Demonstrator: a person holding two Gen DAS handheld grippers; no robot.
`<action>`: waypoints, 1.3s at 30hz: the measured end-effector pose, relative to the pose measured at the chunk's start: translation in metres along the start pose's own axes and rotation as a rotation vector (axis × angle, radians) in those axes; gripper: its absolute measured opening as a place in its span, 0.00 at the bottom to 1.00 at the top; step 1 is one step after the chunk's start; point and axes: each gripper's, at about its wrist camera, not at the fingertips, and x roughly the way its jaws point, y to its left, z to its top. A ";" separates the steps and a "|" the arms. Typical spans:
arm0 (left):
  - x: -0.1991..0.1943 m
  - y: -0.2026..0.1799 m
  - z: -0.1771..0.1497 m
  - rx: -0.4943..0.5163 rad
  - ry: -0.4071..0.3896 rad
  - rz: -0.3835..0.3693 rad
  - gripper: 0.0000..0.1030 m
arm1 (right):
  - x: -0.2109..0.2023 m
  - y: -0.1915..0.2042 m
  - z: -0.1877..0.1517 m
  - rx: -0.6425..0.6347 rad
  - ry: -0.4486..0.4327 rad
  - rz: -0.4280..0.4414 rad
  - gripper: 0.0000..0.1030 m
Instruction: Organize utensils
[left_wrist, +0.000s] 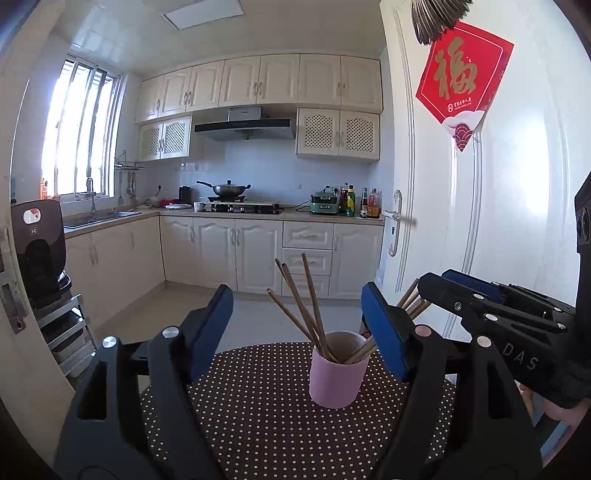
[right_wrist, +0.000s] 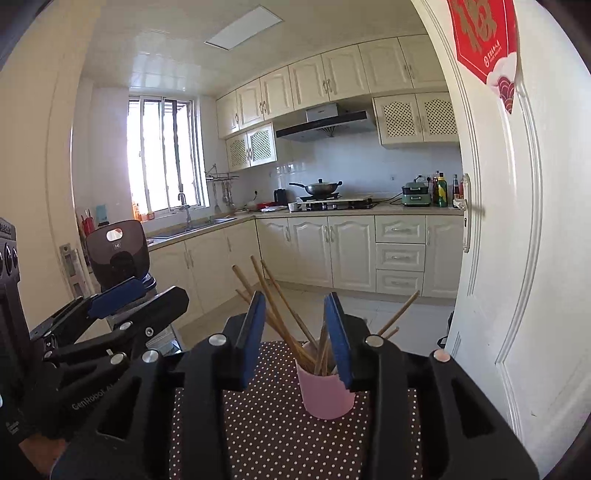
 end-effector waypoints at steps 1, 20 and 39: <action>-0.005 0.001 -0.001 0.004 0.000 0.003 0.71 | -0.003 0.002 -0.001 -0.002 0.001 0.002 0.34; -0.127 -0.001 -0.034 0.092 -0.033 0.103 0.86 | -0.100 0.051 -0.044 -0.104 -0.040 -0.051 0.61; -0.230 0.002 -0.062 0.070 -0.083 0.141 0.93 | -0.186 0.088 -0.084 -0.083 -0.134 -0.129 0.91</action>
